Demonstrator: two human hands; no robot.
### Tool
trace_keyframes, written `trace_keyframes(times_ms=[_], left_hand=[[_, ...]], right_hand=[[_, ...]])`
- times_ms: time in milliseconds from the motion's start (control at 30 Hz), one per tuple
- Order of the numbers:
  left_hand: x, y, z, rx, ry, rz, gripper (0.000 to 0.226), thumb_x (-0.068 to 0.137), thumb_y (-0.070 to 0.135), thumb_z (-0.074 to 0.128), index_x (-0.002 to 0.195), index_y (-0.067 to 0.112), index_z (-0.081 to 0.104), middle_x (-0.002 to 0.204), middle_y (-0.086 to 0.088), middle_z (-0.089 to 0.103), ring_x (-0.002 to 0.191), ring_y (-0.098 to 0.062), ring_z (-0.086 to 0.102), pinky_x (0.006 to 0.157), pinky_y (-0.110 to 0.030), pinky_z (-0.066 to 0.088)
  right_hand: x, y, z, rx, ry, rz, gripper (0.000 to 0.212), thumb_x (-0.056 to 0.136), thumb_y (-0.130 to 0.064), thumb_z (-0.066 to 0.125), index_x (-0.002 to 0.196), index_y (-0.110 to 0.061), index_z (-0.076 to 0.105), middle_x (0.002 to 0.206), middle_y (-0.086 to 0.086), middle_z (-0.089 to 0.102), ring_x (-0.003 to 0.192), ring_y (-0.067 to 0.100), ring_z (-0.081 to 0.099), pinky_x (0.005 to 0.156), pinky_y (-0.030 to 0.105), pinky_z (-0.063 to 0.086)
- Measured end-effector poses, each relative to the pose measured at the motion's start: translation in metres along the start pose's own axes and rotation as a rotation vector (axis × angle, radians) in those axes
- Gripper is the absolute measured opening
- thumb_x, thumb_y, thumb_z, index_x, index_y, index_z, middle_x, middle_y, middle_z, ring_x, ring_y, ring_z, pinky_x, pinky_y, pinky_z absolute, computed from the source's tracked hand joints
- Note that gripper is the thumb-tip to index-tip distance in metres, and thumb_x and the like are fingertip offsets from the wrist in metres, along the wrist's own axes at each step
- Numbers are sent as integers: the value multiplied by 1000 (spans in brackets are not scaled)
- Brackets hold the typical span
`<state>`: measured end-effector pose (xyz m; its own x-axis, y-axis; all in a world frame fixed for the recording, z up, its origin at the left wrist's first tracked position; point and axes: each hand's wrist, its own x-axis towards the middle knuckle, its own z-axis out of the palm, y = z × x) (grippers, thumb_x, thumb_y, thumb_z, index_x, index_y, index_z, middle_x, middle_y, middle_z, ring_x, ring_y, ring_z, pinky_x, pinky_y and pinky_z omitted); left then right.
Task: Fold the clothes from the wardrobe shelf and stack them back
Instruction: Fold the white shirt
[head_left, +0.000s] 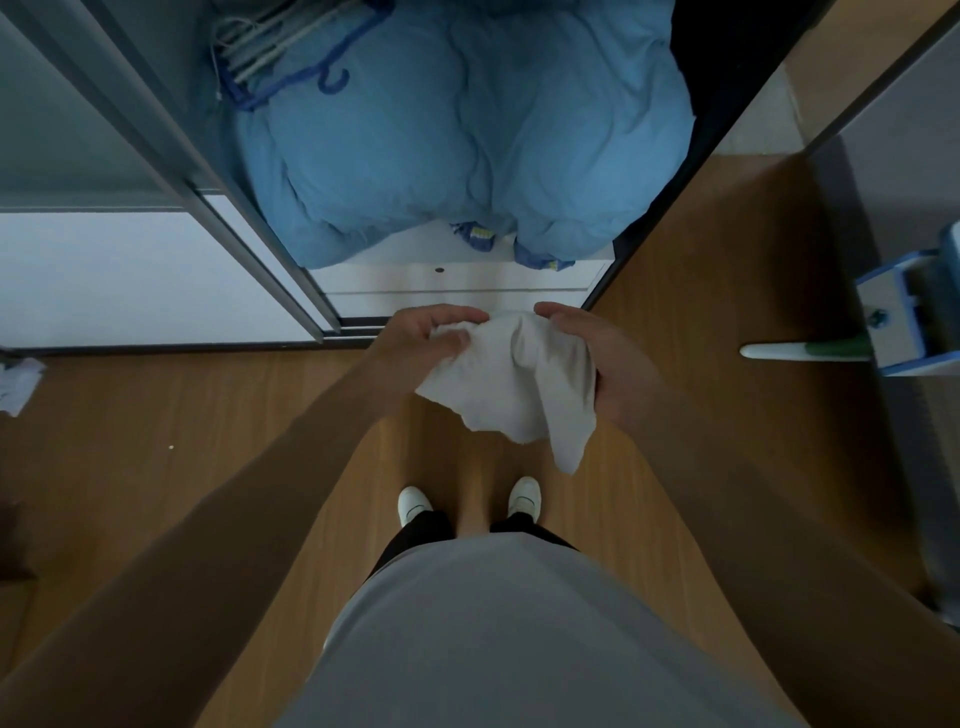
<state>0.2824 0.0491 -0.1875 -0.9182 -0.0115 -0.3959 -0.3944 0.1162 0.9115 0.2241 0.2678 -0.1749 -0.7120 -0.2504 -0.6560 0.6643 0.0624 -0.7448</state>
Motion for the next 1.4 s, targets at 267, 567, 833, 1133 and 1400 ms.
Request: trace_keyframes(times_ms=[267,567,833,1133,1400], left_hand=[[7,16,-4,-329,74,-163,28,93,0,59,95,21,78,98,-4,77,96,-18,71,81,-29,59],[6,27,-12,-356,24,-282,23,94,2,59,104,13,76,112,-10,74,106,-26,69,88,-37,58],[8,33,-32,-115,87,-304,22,91,3,64,89,20,78,96,-2,76,87,-14,71,65,-20,57],[12,32,-50,-30,207,-323,16,87,10,69,82,23,77,95,-2,73,86,-15,68,63,-22,55],[8,28,-62,95,228,68,29,82,42,77,110,40,69,109,30,66,101,6,60,82,-14,45]], right_hand=[[-21,18,3,-168,-191,-288,56,88,-11,72,135,-36,56,137,-3,52,124,22,55,100,45,53],[-3,12,24,-829,97,-513,46,89,-2,60,134,-12,56,118,3,61,108,18,58,80,13,43],[7,-12,8,-1004,45,-574,18,88,-1,55,88,2,73,85,9,55,80,8,48,69,24,34],[10,-28,5,-866,-121,-407,25,89,4,59,101,-9,75,125,0,58,112,-4,49,96,5,34],[10,-36,14,-490,-89,-69,30,88,7,53,66,-13,57,72,2,52,65,9,47,53,19,35]])
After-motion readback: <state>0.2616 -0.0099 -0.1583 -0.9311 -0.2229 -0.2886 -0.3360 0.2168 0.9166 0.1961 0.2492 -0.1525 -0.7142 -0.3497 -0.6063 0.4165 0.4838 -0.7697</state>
